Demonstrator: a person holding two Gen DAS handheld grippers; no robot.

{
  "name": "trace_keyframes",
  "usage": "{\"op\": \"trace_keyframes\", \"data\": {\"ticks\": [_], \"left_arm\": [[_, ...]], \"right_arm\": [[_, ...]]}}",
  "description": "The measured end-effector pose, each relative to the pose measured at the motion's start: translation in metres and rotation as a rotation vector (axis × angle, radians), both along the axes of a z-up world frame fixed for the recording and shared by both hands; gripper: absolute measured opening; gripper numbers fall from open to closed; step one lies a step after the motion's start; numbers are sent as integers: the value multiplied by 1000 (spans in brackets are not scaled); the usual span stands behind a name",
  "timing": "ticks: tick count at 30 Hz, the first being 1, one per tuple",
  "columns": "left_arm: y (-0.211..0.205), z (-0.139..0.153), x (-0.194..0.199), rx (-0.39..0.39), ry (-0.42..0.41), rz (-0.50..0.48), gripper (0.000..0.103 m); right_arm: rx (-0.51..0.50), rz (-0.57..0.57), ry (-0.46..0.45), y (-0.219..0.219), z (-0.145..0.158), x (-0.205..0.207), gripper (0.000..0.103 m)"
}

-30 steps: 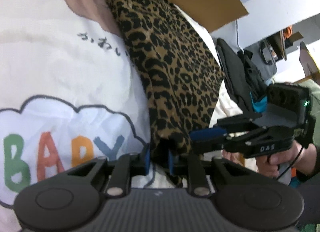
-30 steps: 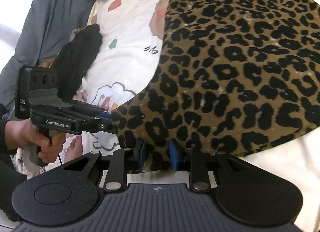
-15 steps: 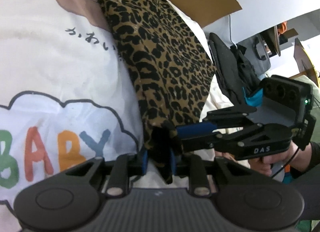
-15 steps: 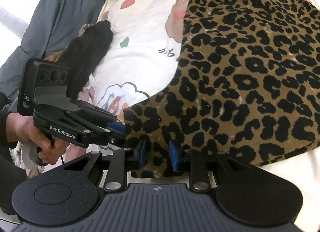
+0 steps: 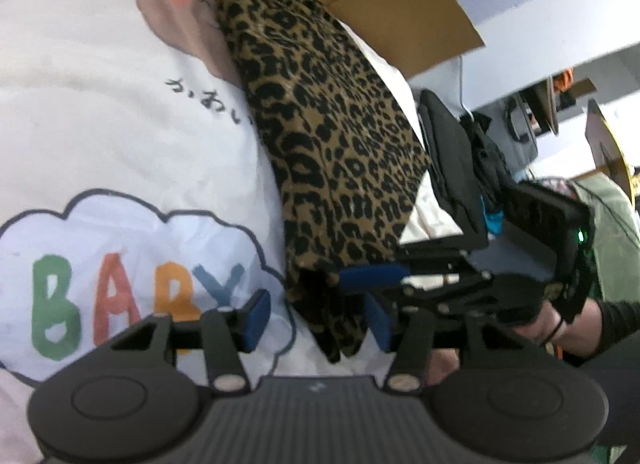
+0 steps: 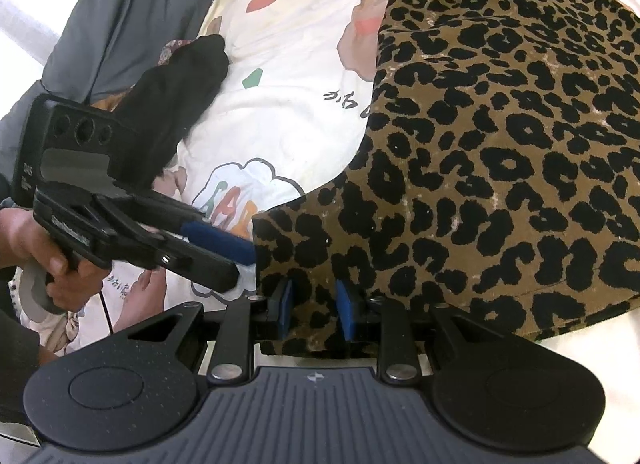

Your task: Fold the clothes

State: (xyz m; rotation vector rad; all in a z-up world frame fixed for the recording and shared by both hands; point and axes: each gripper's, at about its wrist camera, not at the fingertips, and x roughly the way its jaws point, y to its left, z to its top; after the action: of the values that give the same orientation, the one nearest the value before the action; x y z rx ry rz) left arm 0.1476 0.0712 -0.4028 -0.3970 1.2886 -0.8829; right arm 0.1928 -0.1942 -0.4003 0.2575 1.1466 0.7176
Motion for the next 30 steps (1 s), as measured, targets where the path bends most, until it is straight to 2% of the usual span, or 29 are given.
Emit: {"op": "trace_keyframes", "data": {"ticks": [7,10,12,13,14,17,21,22,23,26,28,30], "left_arm": [[-13,-12,14,-46,35,38,55],[-22,-17,15,-75,65,43,51],[-25,-22,15,-71,93,53,37],[-25,-24,14,-70,108,58,19],[-24,-26,13,-66,118,64,6],[-17,-26,11,-49,115,83,6],[-8,-26,11,-47,126,108,6],[-7,-26,11,-49,134,114,8],[-8,-27,10,-43,141,119,18],[-10,-32,7,-59,163,126,31],[-13,-33,5,-70,170,126,37],[-15,-34,4,-80,178,133,38]], "right_arm": [[-20,24,-16,3,1,-1,28],[-28,44,-13,4,2,-1,28],[-19,33,4,2,1,1,28],[-14,24,9,1,0,0,28],[-15,24,6,1,0,0,28],[-19,32,-10,3,1,-1,28],[28,-1,-32,-11,12,-4,28],[36,-20,-41,-17,14,-5,28],[40,-42,-45,-23,16,-4,28],[50,-110,-56,-41,20,-2,28],[38,-162,-57,-53,19,1,28],[16,-215,-54,-63,16,4,27]]}}
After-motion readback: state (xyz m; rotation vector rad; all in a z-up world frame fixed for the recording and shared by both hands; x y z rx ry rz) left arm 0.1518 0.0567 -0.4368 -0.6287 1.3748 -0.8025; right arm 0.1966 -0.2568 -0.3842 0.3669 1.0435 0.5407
